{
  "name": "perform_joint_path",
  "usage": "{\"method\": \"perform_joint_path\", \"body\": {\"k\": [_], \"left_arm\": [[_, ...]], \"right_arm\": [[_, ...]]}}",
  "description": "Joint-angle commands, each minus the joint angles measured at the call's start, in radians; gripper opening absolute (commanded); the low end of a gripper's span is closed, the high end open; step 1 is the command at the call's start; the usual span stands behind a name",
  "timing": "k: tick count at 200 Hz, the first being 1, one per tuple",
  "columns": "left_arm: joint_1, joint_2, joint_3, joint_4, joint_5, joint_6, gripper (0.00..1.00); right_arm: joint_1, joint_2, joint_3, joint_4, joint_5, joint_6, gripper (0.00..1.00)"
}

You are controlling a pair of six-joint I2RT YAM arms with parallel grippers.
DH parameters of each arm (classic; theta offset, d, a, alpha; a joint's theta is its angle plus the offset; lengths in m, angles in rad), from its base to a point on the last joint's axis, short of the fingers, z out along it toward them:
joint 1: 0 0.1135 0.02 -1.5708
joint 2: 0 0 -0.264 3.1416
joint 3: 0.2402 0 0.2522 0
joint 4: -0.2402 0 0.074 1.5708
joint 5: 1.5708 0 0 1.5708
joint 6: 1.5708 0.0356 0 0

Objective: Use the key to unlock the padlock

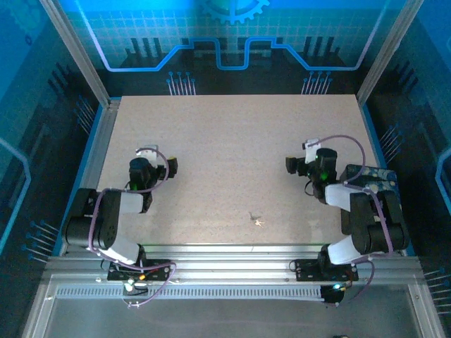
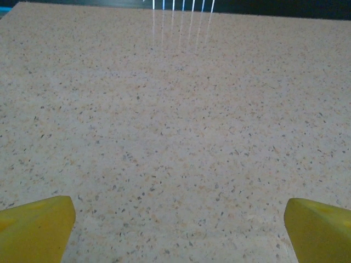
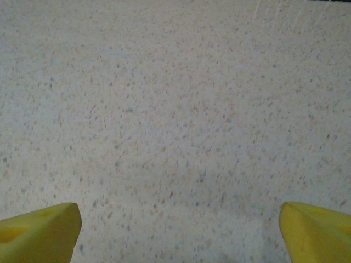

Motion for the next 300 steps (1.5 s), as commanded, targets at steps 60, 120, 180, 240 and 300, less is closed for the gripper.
{"method": "perform_joint_path", "body": {"k": [60, 120, 180, 240, 300], "left_arm": [[0.007, -0.132, 0.483, -0.822, -0.113, -0.266, 0.99], [-0.195, -0.102, 0.728, -1.083, -0.225, -0.260, 0.99], [-0.238, -0.075, 0.835, -1.182, -0.250, -0.226, 0.99], [-0.236, -0.102, 0.854, -1.212, -0.280, -0.177, 0.99], [-0.236, -0.090, 0.876, -1.207, -0.256, -0.211, 0.99]], "right_arm": [[-0.353, -0.098, 0.598, -1.193, 0.159, 0.433, 0.94], [-0.503, -0.069, 0.470, -1.170, 0.048, 0.401, 0.91], [-0.349, 0.019, 0.515, -1.139, -0.041, 0.342, 0.89], [-0.157, 0.060, 0.575, -1.131, 0.017, 0.346, 0.86], [-0.187, -0.005, 0.663, -1.196, -0.031, 0.356, 0.87]]}}
